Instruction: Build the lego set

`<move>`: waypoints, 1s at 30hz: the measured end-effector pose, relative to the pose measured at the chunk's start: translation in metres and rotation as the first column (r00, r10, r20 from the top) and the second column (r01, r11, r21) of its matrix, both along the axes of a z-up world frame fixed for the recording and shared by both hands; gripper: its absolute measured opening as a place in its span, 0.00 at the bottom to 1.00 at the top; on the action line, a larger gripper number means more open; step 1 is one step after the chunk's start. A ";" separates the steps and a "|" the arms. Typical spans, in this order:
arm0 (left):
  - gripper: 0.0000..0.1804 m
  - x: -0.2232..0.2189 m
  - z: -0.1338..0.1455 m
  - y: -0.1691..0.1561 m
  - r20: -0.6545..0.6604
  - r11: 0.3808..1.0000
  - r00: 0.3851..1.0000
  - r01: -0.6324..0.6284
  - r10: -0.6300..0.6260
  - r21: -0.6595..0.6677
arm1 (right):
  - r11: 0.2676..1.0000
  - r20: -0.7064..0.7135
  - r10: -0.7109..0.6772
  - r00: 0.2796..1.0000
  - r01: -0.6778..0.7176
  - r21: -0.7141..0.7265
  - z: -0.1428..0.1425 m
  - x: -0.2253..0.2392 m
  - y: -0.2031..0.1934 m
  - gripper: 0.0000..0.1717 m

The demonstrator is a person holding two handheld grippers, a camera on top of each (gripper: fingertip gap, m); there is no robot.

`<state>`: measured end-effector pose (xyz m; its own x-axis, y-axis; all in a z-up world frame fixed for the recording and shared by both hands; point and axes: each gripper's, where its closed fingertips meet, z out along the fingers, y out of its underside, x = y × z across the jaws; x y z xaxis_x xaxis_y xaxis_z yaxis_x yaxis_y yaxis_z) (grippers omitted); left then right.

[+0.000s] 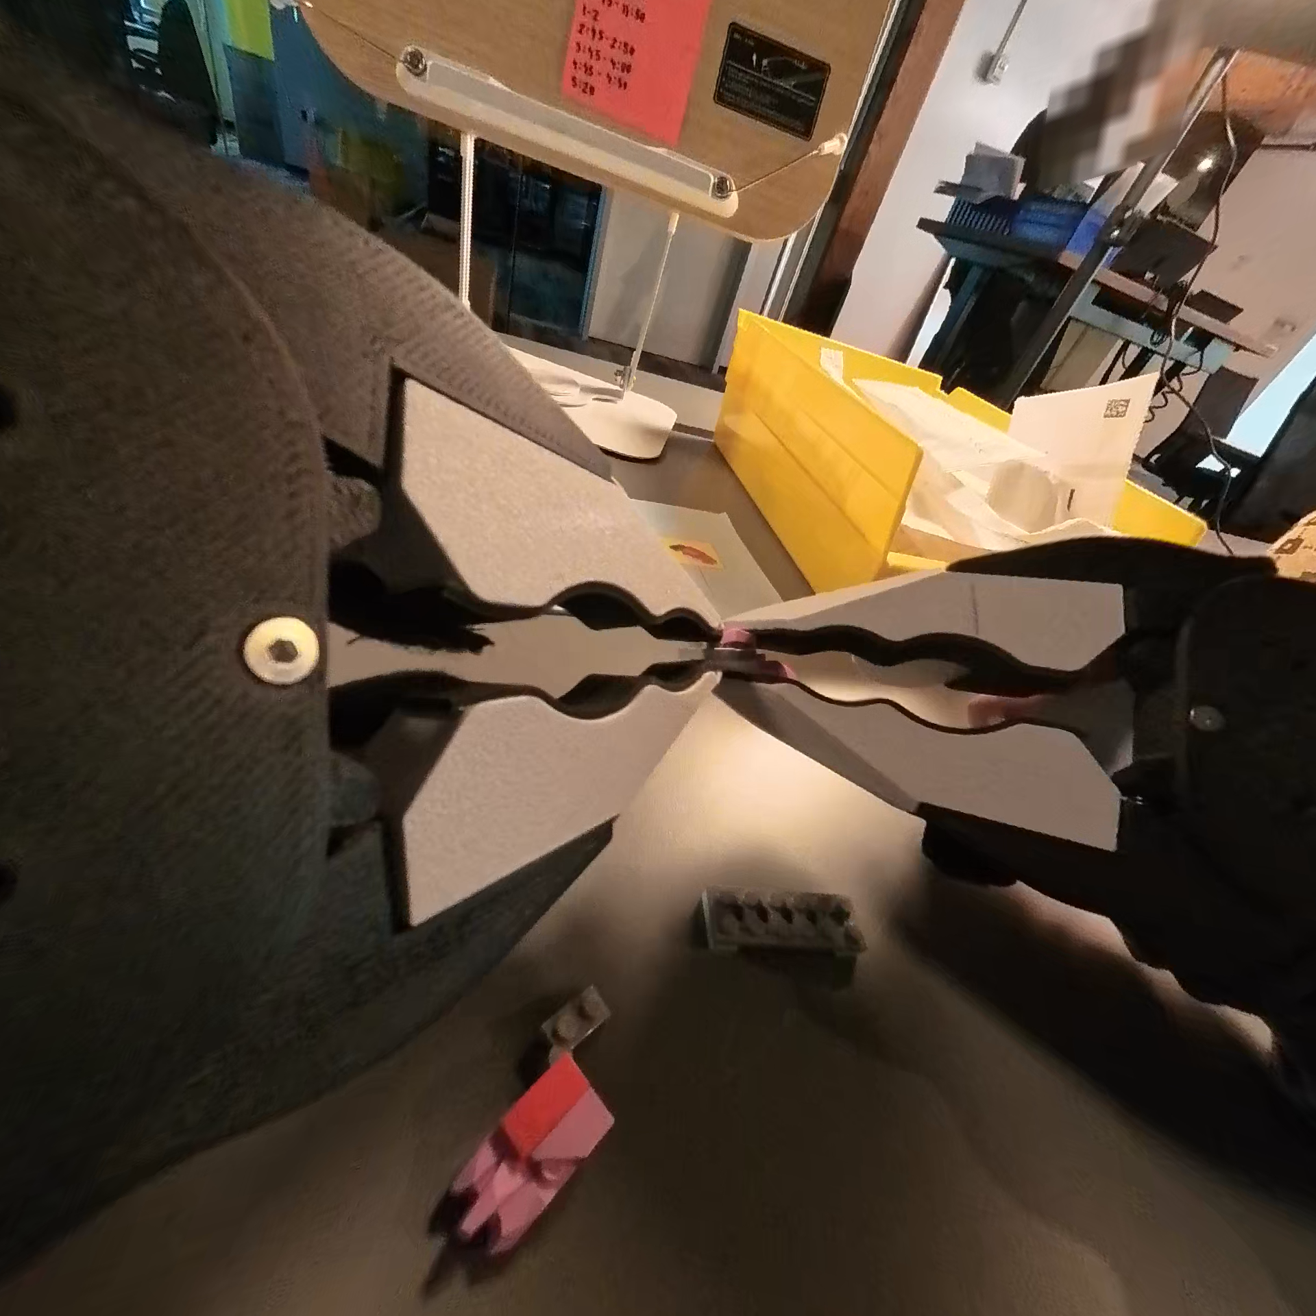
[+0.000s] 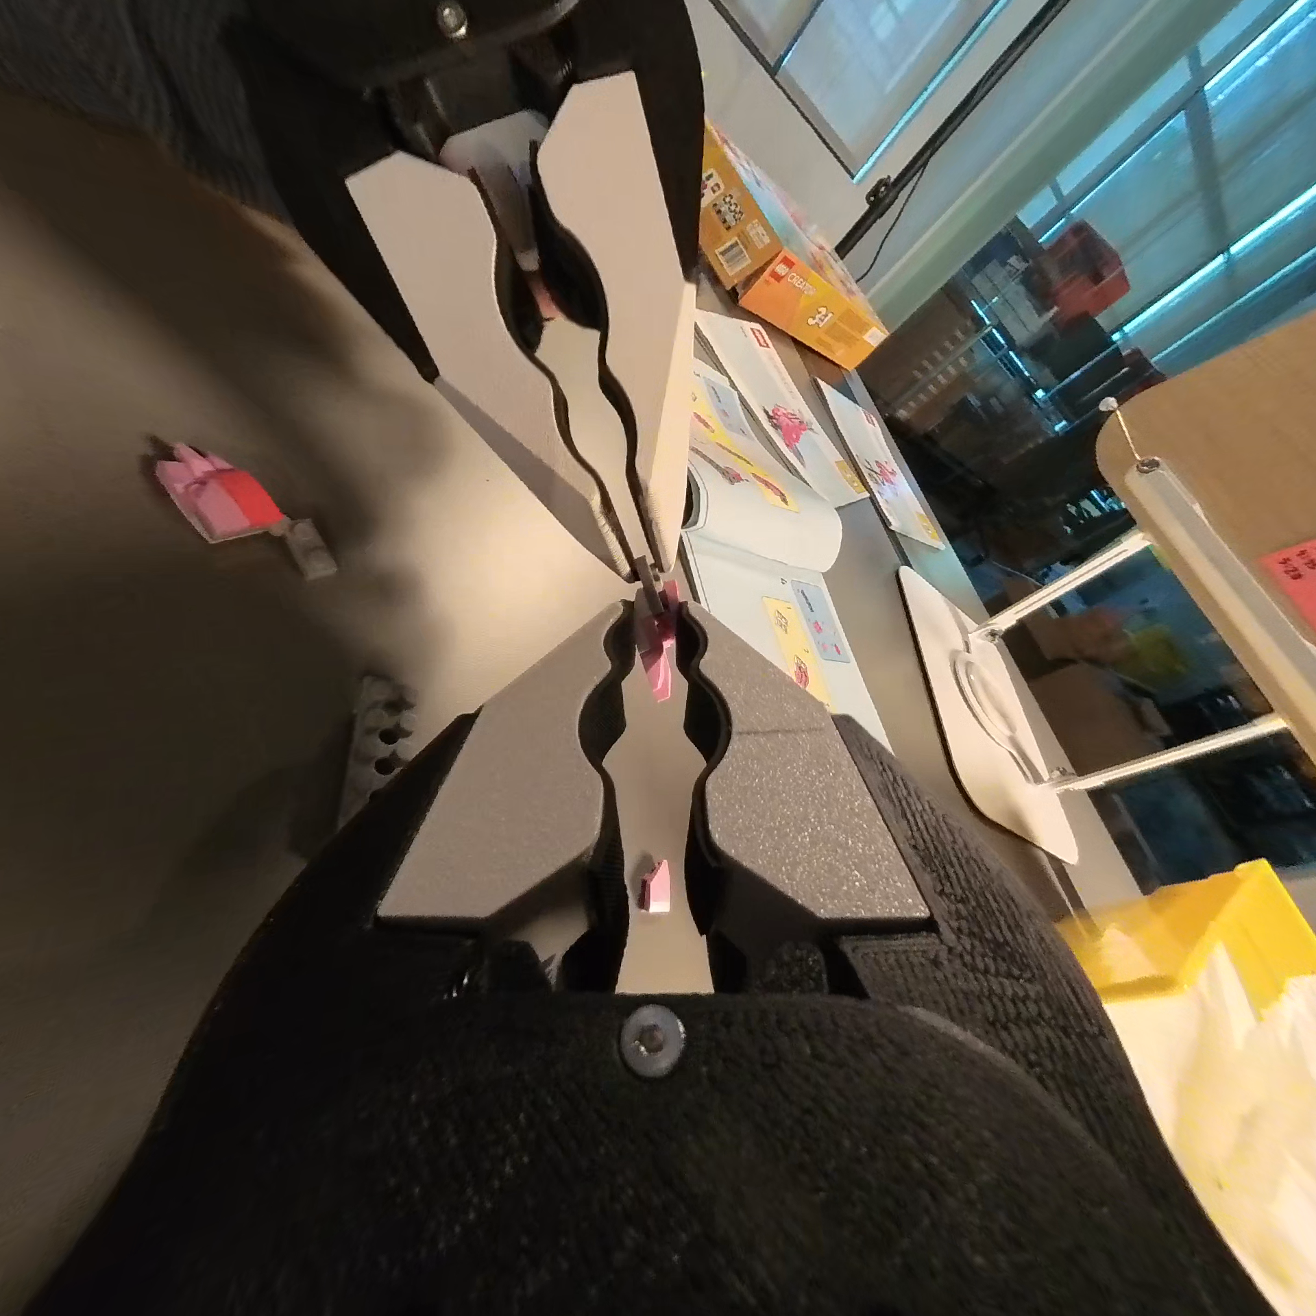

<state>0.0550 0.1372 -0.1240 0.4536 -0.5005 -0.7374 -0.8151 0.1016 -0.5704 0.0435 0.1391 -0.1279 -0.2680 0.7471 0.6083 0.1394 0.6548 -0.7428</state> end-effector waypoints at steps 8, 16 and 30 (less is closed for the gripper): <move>0.02 0.000 0.001 0.004 0.019 0.999 0.999 -0.039 0.039 0.005 | 0.985 -0.052 -0.028 0.998 0.036 0.170 0.001 0.001 0.005 0.05; 0.02 -0.002 0.001 0.005 0.032 0.999 0.999 -0.038 0.038 0.004 | 0.935 -0.072 -0.096 0.993 0.115 0.336 0.005 -0.002 0.009 0.05; 0.14 0.007 0.021 -0.001 0.738 0.905 0.669 0.251 0.094 -0.343 | 0.997 -0.171 -0.015 0.985 0.028 0.074 0.029 0.004 0.001 0.05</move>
